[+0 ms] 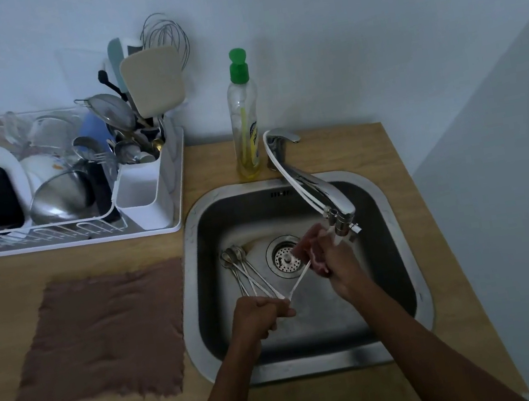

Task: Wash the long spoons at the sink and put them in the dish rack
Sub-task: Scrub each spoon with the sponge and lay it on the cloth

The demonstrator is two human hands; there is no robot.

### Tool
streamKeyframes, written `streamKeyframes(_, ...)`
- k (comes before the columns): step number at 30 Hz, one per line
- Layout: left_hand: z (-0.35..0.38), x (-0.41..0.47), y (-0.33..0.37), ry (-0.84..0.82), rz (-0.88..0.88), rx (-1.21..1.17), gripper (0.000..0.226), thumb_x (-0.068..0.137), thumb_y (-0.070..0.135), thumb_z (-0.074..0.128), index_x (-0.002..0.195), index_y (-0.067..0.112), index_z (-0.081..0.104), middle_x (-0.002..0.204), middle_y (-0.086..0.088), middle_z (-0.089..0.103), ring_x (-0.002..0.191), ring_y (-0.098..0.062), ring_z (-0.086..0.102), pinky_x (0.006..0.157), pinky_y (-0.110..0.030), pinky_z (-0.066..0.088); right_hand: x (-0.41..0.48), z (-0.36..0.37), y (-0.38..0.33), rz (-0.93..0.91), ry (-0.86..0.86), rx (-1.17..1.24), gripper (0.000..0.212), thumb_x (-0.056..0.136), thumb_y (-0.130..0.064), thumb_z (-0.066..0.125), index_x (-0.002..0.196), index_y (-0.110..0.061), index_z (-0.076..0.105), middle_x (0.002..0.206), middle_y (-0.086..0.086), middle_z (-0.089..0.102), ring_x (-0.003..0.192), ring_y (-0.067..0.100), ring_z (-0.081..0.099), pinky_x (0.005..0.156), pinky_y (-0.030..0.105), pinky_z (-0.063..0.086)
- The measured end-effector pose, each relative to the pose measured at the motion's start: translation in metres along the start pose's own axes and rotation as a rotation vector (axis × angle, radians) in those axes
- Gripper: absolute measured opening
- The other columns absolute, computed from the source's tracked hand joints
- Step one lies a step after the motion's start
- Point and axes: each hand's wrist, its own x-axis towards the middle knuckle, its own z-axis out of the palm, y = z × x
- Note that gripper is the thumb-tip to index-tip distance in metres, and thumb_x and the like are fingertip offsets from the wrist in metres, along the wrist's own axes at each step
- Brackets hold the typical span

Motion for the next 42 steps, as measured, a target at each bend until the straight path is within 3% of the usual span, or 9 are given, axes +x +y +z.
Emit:
streamKeyframes(3, 0.000, 0.002, -0.001, -0.006, -0.012, 0.029, 0.010, 0.077, 0.020, 0.079, 0.085, 0.014, 0.077, 0.080, 0.001, 0.077, 0.061, -0.011, 0.051, 0.047, -0.020, 0.037, -0.005, -0.003, 0.008, 0.013, -0.093, -0.115, 0.033, 0.103, -0.031, 0.049, 0.113, -0.003, 0.065, 0.108, 0.019, 0.074, 0.098, 0.030, 0.072, 0.090, 0.048, 0.057)
streamKeyframes(7, -0.004, 0.005, -0.001, -0.023, 0.006, 0.032, 0.008, 0.078, 0.019, 0.078, 0.084, 0.013, 0.077, 0.076, 0.002, 0.077, 0.056, -0.011, 0.050, 0.045, -0.019, 0.035, 0.006, -0.018, -0.003, 0.008, 0.046, 0.037, 0.020, 0.098, -0.019, 0.052, 0.106, -0.009, 0.068, 0.107, 0.022, 0.073, 0.088, 0.029, 0.067, 0.073, 0.038, 0.049)
streamKeyframes(14, -0.021, 0.002, -0.009, -0.032, 0.003, 0.079, 0.008, 0.082, 0.017, 0.075, 0.087, 0.011, 0.076, 0.078, 0.003, 0.077, 0.053, -0.009, 0.051, 0.044, -0.017, 0.036, -0.007, -0.024, 0.013, -0.028, -0.124, 0.025, 0.037, 0.104, -0.034, 0.044, 0.103, -0.002, 0.062, 0.106, 0.032, 0.069, 0.048, 0.011, 0.049, 0.039, 0.018, 0.034)
streamKeyframes(17, -0.025, 0.001, -0.008, -0.035, 0.022, 0.119, 0.005, 0.080, 0.013, 0.075, 0.085, 0.012, 0.077, 0.077, 0.003, 0.076, 0.055, -0.010, 0.051, 0.047, -0.018, 0.038, -0.005, -0.026, 0.011, -0.048, -0.122, 0.049, 0.039, 0.105, -0.034, 0.046, 0.103, 0.000, 0.064, 0.106, 0.031, 0.069, 0.051, 0.009, 0.056, 0.040, 0.017, 0.037)
streamKeyframes(21, -0.026, 0.001, -0.008, -0.035, 0.018, 0.144, 0.006, 0.081, 0.015, 0.076, 0.085, 0.011, 0.077, 0.076, 0.004, 0.075, 0.055, -0.009, 0.052, 0.047, -0.018, 0.038, -0.010, -0.018, 0.018, -0.002, -0.139, 0.024, 0.039, 0.106, -0.031, 0.043, 0.116, 0.002, 0.062, 0.113, 0.024, 0.071, 0.085, 0.021, 0.073, 0.057, 0.021, 0.051)
streamKeyframes(28, -0.021, 0.000, -0.007, -0.055, 0.001, 0.123, 0.010, 0.077, 0.013, 0.078, 0.087, 0.010, 0.078, 0.076, 0.002, 0.076, 0.051, -0.008, 0.052, 0.045, -0.018, 0.038, -0.009, -0.017, 0.008, -0.037, -0.152, 0.024, 0.040, 0.104, -0.038, 0.046, 0.105, -0.004, 0.067, 0.101, 0.026, 0.073, 0.059, 0.021, 0.058, 0.043, 0.021, 0.035)
streamKeyframes(32, -0.017, -0.002, -0.007, -0.081, -0.008, 0.122, 0.010, 0.081, 0.019, 0.076, 0.087, 0.011, 0.077, 0.080, 0.004, 0.077, 0.053, -0.009, 0.054, 0.049, -0.019, 0.041, -0.018, -0.012, 0.012, -0.007, -0.181, -0.023, 0.030, 0.105, -0.028, 0.045, 0.110, -0.007, 0.065, 0.103, 0.013, 0.076, 0.090, 0.021, 0.075, 0.067, 0.028, 0.056)
streamKeyframes(38, -0.020, -0.003, -0.011, -0.080, -0.011, 0.137, 0.007, 0.080, 0.017, 0.077, 0.084, 0.011, 0.077, 0.077, 0.006, 0.077, 0.054, -0.008, 0.054, 0.054, -0.019, 0.045, -0.007, -0.017, 0.006, -0.016, -0.155, 0.024, 0.033, 0.104, -0.032, 0.048, 0.106, -0.005, 0.067, 0.104, 0.026, 0.073, 0.057, 0.014, 0.060, 0.043, 0.020, 0.041)
streamKeyframes(42, -0.020, -0.003, -0.008, -0.095, -0.040, 0.101, 0.009, 0.079, 0.016, 0.077, 0.087, 0.010, 0.077, 0.080, 0.004, 0.077, 0.052, -0.008, 0.053, 0.052, -0.020, 0.042, -0.008, -0.014, 0.018, 0.024, -0.163, 0.061, 0.032, 0.103, -0.026, 0.051, 0.115, 0.001, 0.064, 0.108, 0.023, 0.073, 0.085, 0.027, 0.074, 0.064, 0.030, 0.057)
